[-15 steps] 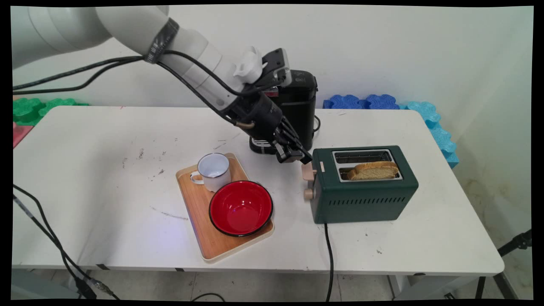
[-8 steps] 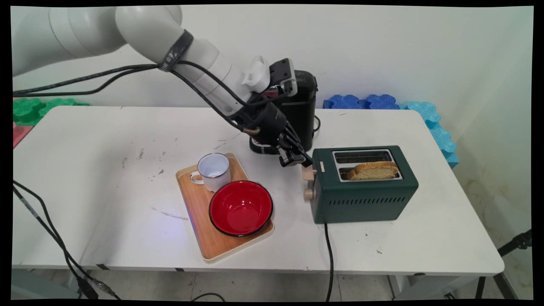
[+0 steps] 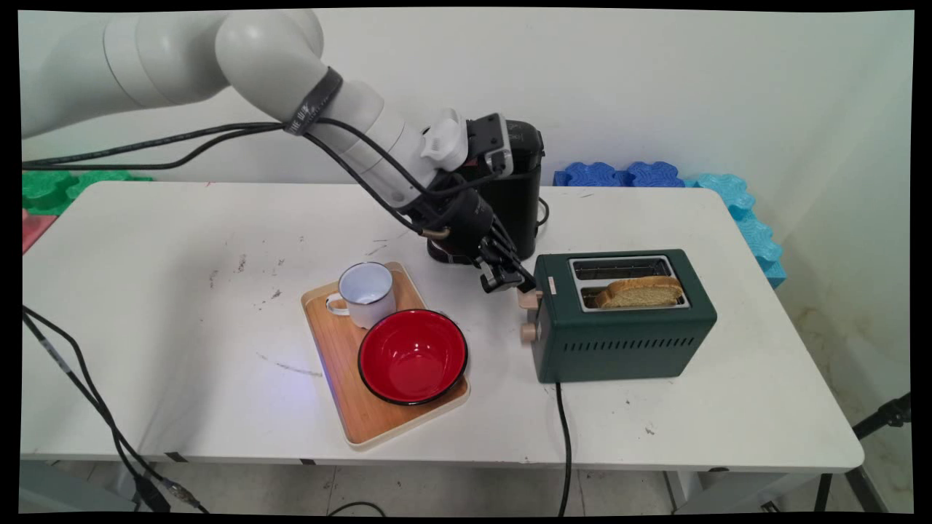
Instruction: Press the toaster switch
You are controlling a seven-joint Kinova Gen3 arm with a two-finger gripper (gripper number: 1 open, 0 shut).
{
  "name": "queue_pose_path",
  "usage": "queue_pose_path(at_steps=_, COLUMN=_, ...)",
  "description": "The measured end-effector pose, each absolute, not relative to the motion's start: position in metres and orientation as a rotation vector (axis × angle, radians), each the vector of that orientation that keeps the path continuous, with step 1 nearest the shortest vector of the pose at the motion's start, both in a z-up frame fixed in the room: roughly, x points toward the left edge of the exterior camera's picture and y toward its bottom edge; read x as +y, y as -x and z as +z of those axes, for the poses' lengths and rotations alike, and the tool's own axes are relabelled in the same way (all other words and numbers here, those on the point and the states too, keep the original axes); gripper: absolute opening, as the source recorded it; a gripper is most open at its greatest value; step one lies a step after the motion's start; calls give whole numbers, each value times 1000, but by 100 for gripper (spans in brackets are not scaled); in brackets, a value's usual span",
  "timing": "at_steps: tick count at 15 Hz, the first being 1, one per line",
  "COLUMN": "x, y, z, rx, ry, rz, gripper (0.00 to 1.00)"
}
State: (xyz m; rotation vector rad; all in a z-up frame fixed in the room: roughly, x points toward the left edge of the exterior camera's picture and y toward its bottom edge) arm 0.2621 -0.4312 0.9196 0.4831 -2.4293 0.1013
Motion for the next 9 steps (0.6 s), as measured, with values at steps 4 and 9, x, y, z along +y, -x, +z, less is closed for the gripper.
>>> queue_pose_path(at_steps=4, x=-432, y=-262, z=911, rx=-2431, ry=-482, rz=102, gripper=0)
queue_pose_path(at_steps=9, x=-432, y=-262, z=903, rx=-2425, ry=-492, rz=101, gripper=0)
